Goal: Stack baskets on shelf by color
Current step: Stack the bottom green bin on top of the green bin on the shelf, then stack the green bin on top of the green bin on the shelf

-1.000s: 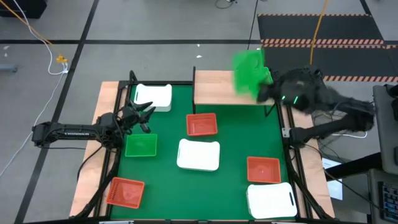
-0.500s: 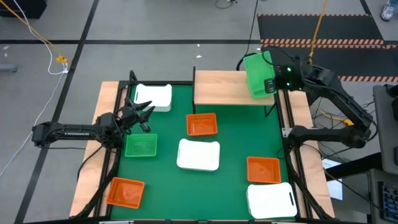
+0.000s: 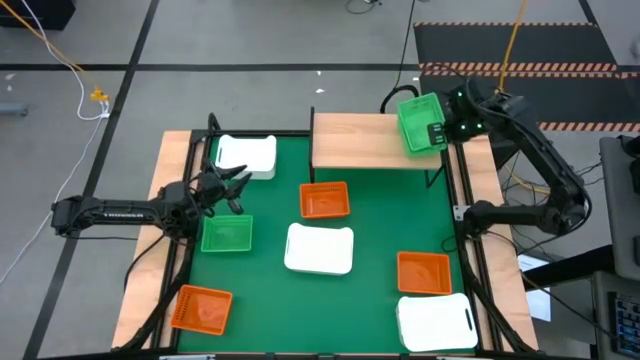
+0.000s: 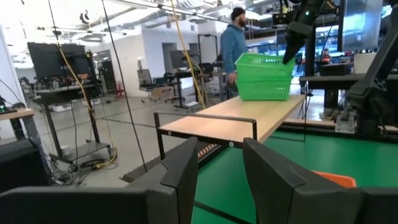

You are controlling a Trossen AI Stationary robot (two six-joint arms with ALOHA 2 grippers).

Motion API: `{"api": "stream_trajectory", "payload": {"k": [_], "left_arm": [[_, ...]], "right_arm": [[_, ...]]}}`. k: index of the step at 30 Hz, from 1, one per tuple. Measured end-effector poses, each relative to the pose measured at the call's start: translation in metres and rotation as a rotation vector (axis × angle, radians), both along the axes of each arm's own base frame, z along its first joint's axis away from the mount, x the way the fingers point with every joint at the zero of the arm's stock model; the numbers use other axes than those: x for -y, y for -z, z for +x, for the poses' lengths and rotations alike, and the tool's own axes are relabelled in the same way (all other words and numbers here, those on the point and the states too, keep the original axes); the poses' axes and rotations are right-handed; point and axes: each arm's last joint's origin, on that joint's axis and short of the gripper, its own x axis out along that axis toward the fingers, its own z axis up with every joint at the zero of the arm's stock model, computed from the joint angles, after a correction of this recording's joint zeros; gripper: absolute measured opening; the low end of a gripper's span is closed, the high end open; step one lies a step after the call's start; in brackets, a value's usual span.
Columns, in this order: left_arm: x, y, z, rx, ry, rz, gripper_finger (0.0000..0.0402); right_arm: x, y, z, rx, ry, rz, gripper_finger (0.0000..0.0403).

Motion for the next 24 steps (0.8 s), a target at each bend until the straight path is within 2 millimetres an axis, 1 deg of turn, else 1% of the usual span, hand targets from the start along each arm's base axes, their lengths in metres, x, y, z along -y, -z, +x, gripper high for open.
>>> {"api": "stream_trajectory", "payload": {"k": [5,9,12,17,24], "left_arm": [[0.0,0.001,0.0,0.01,0.005,-0.027,0.0131],[0.0,0.001,0.0,0.017,0.006,-0.039,0.0131],[0.0,0.001,0.0,0.023,0.008,-0.048,0.0131],[0.0,0.002,0.0,0.014,0.009,-0.055,0.0131],[0.0,0.002,0.0,0.006,0.008,-0.056,0.0131]], "right_arm": [[-0.002,0.002,-0.003,0.013,-0.032,0.041,0.0004],[-0.002,0.015,-0.002,0.024,-0.005,0.107,0.0005],[-0.001,0.026,-0.001,0.034,0.019,0.156,0.0014],[0.0,0.03,-0.001,0.039,0.025,0.146,0.0049],[-0.001,0.021,-0.001,0.102,0.023,0.04,0.0115]]}}
